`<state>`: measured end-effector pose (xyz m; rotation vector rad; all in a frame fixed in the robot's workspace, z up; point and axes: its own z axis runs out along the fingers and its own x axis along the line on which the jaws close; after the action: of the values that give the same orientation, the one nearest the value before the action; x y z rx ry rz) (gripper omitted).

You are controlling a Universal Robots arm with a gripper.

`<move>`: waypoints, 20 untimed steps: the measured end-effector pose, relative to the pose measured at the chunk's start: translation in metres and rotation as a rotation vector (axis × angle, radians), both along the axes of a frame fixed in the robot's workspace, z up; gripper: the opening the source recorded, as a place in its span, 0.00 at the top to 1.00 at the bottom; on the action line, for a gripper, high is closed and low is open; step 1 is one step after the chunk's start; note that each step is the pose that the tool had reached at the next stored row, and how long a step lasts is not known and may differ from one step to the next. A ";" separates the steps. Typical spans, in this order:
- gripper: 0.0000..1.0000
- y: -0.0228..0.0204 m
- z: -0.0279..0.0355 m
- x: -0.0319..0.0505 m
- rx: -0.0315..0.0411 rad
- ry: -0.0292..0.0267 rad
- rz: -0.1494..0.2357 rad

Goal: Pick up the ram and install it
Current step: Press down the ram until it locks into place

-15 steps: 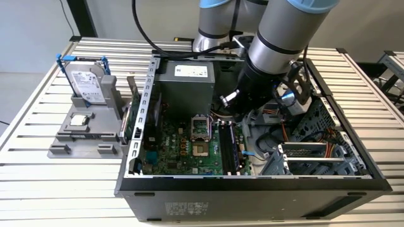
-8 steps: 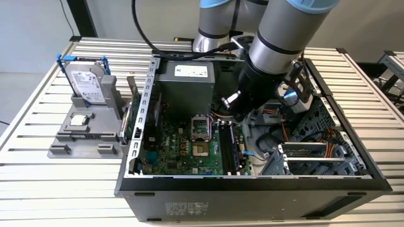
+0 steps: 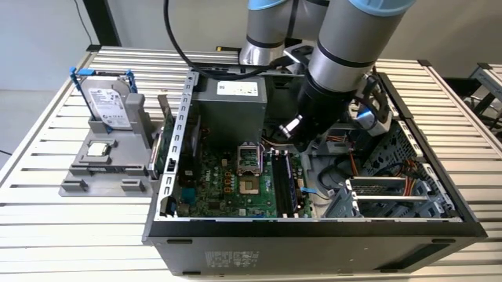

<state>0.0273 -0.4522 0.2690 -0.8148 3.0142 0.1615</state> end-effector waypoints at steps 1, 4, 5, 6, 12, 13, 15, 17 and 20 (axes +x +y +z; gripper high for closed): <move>1.00 0.0000 0.0000 0.0000 -0.0005 -0.0006 0.013; 1.00 0.0000 0.0000 -0.0001 -0.0029 -0.0010 0.068; 1.00 0.0000 0.0000 -0.0001 -0.0035 -0.0011 0.088; 1.00 0.0000 -0.0001 -0.0001 -0.0040 -0.0013 0.105; 1.00 0.0000 0.0000 -0.0001 -0.0049 -0.0016 0.214; 1.00 0.0000 0.0000 -0.0001 -0.0049 -0.0015 0.232; 1.00 0.0000 0.0000 0.0000 -0.0050 -0.0017 0.269; 1.00 0.0000 0.0000 0.0000 -0.0050 -0.0020 0.305; 1.00 0.0000 -0.0001 0.0000 -0.0050 -0.0026 0.360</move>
<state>0.0272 -0.4522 0.2690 -1.3488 2.8359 0.1554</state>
